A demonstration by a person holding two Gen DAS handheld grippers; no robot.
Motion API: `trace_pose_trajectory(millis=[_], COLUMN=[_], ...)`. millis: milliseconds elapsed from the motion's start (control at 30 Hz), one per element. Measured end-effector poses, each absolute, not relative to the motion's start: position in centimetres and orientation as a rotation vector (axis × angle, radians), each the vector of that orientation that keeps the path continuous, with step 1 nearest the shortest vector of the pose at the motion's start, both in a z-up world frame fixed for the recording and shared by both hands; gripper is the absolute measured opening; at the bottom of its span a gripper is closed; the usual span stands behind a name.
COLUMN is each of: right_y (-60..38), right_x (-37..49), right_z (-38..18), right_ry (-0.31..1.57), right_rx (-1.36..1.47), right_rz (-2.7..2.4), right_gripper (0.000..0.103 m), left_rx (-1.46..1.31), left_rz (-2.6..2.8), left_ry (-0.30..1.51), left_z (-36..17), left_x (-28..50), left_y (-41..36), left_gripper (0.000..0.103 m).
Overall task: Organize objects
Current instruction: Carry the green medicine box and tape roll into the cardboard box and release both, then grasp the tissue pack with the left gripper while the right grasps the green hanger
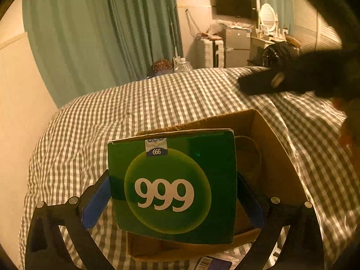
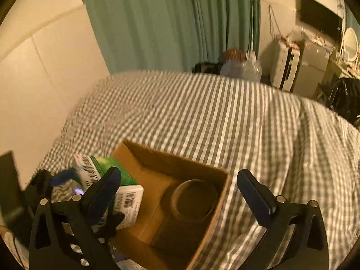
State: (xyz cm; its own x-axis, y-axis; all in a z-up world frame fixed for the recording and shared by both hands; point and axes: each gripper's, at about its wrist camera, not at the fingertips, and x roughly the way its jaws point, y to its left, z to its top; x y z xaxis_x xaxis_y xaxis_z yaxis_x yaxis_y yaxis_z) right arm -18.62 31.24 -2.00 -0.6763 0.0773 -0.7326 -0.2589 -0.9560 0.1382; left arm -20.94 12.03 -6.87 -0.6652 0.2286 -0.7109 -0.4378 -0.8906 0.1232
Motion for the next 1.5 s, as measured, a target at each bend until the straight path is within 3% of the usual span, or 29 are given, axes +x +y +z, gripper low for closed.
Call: trace_pose_trajectory(millis=[233, 367, 667, 833, 1133, 1500], right_y=[29.4, 28.9, 28.8, 29.2, 24.5, 19.6], right_x=[-15.3, -14.7, -14.9, -14.0, -5.5, -2.7], right_z=[0.7, -0.8, -3.2, -2.8, -0.5, -9.1], right_ry=[0.37, 0.565, 0.622, 0.537, 0.217, 0.029], right_rx=[-1.167, -1.291, -1.393, -1.316, -1.08, -1.305], right_rz=[2.819, 2.869, 2.809, 2.785, 2.742, 2.619], right_gripper=[0.103, 0.103, 0.103, 0.103, 0.103, 0.103], left_rx=[-0.999, -1.0, -0.987, -1.012, -0.987, -1.214], left_rz=[2.566, 2.562, 2.559, 2.563, 2.662, 2.609], left_ry=[0.377, 0.293, 0.23, 0.212, 0.182, 0.214], left_z=[-4.5, -3.8, -3.1, -3.2, -1.9, -9.6], left_x=[-18.6, -18.3, -18.1, -16.8, -10.6, -5.2], left_y=[12.0, 11.2, 9.7, 8.1, 3.5, 3.3], left_gripper=[0.103, 0.103, 0.103, 0.103, 0.103, 0.103])
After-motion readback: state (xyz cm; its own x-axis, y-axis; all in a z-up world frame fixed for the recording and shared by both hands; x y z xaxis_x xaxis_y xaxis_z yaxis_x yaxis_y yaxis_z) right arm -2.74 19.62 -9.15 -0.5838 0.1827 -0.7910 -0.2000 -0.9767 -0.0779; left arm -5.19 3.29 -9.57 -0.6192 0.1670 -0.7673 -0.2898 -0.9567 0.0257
